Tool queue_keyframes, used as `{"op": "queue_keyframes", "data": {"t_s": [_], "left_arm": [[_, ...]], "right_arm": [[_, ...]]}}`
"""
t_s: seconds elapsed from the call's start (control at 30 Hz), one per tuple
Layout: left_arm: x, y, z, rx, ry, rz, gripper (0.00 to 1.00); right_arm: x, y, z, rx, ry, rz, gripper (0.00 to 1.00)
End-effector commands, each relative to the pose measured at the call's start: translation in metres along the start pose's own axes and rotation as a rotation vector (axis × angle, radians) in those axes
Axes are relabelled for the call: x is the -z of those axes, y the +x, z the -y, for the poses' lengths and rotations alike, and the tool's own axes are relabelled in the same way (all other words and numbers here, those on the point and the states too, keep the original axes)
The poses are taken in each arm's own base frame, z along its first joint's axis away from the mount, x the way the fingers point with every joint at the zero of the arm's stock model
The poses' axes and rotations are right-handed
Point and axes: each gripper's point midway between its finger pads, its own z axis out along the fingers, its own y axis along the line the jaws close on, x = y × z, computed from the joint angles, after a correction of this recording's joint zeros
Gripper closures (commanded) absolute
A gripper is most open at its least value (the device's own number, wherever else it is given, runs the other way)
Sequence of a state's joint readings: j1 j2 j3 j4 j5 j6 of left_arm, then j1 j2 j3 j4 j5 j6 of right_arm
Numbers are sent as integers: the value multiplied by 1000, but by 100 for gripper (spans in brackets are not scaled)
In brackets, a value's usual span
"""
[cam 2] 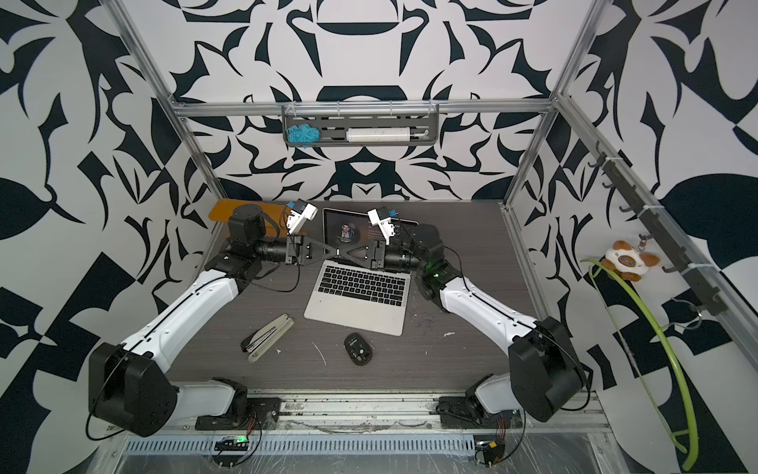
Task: Remove the wireless mouse receiver from the laptop
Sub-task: Adjust the USB plug.
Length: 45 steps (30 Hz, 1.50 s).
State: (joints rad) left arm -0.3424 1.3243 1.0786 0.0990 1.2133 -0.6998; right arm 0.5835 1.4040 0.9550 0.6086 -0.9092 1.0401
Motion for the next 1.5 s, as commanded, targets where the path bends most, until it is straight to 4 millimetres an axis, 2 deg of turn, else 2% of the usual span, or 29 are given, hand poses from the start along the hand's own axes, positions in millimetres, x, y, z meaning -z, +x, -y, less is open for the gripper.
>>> {"op": "queue_keyframes", "data": {"t_s": [0.0, 0.37, 0.57, 0.7, 0.8, 1.27, 1.4, 1.47], "left_arm": [[0, 5, 11, -26, 21, -18, 100], [-1, 6, 6, -18, 16, -21, 100], [0, 6, 9, -26, 15, -21, 100], [0, 7, 11, -30, 12, -26, 100], [2, 6, 10, -33, 4, -21, 100], [6, 6, 8, -37, -3, -14, 100], [7, 6, 9, -39, -3, -12, 100], [7, 6, 9, -41, -2, -13, 100]], "right_arm": [[0, -13, -46, 120, -108, 27, 64], [1, -11, -60, 128, -156, 23, 67], [-3, -7, -59, 112, -159, 7, 77], [-2, -5, -57, 106, -150, 5, 79], [-1, -4, -56, 103, -144, 4, 84], [-4, 1, -49, 74, -133, -3, 83], [-7, 4, -47, 65, -133, -13, 77], [-6, 4, -47, 65, -131, -9, 77]]}}
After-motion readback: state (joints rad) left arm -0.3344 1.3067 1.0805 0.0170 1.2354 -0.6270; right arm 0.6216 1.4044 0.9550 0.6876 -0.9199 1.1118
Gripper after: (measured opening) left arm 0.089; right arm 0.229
